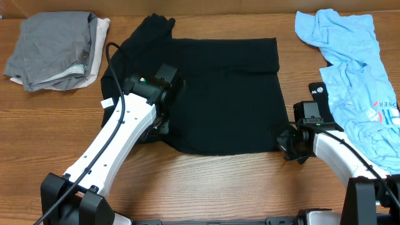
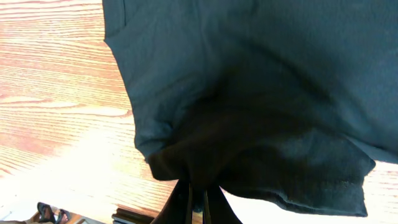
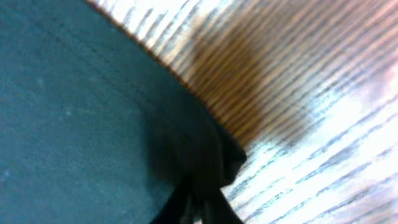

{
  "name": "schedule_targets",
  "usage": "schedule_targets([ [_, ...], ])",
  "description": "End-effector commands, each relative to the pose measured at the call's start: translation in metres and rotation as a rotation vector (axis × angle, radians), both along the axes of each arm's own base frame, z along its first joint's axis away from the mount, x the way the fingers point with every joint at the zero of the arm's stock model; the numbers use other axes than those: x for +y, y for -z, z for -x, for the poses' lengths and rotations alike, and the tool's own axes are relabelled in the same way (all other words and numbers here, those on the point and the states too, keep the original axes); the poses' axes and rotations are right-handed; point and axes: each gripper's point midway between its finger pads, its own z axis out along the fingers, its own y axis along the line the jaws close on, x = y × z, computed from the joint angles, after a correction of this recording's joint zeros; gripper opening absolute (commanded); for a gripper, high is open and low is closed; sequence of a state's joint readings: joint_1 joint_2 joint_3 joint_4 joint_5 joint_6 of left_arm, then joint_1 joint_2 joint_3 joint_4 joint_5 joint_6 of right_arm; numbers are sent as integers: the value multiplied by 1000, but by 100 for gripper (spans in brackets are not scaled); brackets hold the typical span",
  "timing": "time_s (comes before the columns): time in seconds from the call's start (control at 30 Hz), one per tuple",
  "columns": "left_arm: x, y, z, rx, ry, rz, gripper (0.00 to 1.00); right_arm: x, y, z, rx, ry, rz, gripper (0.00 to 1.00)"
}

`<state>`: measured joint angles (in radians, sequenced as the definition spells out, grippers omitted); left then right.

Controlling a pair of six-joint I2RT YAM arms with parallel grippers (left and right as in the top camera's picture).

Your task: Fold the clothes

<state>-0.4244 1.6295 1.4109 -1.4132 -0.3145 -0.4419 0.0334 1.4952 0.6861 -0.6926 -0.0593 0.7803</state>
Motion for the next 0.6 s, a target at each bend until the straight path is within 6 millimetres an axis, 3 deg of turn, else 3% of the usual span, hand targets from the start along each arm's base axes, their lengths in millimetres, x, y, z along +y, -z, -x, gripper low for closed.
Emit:
schedule_targets([
  [0.0, 10, -8, -8, -50, -59, -23, 4, -5, 3, 12, 40, 36, 14, 4],
  [0.17, 26, -10, 0, -25, -134, -41, 4, -17, -25, 21, 19, 83, 29, 4],
  [0.3, 49, -22, 11, -35, -229, -67, 4, -26, -66, 37, -57, 97, 40, 4],
  [0.47, 59, -36, 19, -69, -259, -52, 4, -25, -91, 57, -116, 76, 41, 4],
  [0.57, 60, -39, 23, -70, -259, -52, 4, -16, -100, 58, -160, 62, -13, 4],
])
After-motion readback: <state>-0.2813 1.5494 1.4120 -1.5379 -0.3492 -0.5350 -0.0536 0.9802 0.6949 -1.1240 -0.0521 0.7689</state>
